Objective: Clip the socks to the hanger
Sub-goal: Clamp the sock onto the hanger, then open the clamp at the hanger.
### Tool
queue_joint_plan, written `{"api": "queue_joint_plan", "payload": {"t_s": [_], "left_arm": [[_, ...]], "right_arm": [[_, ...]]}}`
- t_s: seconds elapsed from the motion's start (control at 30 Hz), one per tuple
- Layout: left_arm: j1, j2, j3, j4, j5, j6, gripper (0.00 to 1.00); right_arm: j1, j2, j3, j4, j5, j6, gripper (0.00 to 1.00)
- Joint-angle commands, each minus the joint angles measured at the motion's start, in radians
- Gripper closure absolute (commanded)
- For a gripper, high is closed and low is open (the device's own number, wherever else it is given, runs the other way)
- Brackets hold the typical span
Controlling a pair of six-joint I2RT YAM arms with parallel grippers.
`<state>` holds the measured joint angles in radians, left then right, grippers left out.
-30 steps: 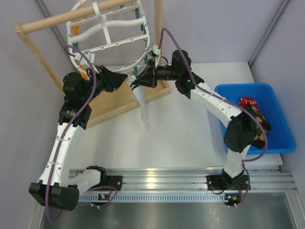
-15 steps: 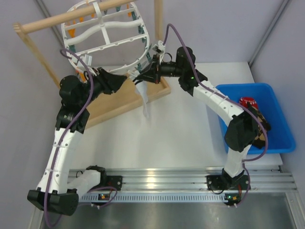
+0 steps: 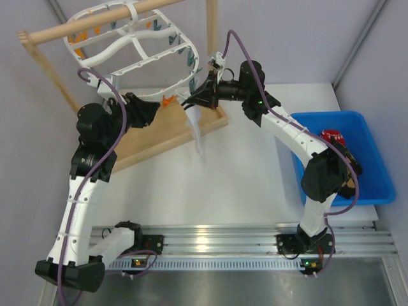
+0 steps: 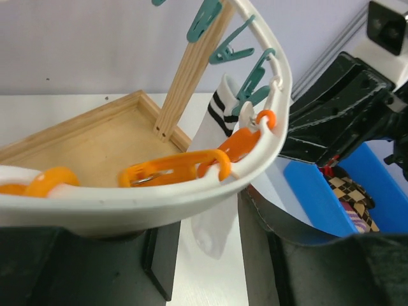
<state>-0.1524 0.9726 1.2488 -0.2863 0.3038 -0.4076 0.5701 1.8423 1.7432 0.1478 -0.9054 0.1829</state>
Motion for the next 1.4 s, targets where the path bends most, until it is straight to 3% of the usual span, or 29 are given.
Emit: {"api": "queue_joint_plan", "payload": {"t_s": [0.0, 0.37, 0.9, 1.2, 1.37], "left_arm": [[0.001, 0.024, 0.031, 0.004, -0.017, 0.027, 0.55], [-0.001, 0.040, -0.029, 0.147, 0.078, -0.056, 0.54], [-0.004, 0.090, -0.051, 0.239, 0.041, -0.128, 0.52], [-0.003, 0.046, -0.058, 0.202, 0.067, -0.079, 0.52], [-0.003, -0.008, -0.065, 0.116, 0.084, -0.016, 0.46]], "right_arm": [[-0.010, -0.029, 0.042, 0.029, -0.010, -0.023, 1.00], [-0.012, -0.025, 0.042, 0.015, -0.016, -0.033, 1.00], [-0.010, -0.035, 0.030, 0.029, -0.044, -0.003, 1.00], [-0.010, -0.034, 0.026, 0.033, -0.033, -0.003, 1.00], [-0.010, -0.040, 0.026, 0.033, -0.030, -0.005, 1.00]]}}
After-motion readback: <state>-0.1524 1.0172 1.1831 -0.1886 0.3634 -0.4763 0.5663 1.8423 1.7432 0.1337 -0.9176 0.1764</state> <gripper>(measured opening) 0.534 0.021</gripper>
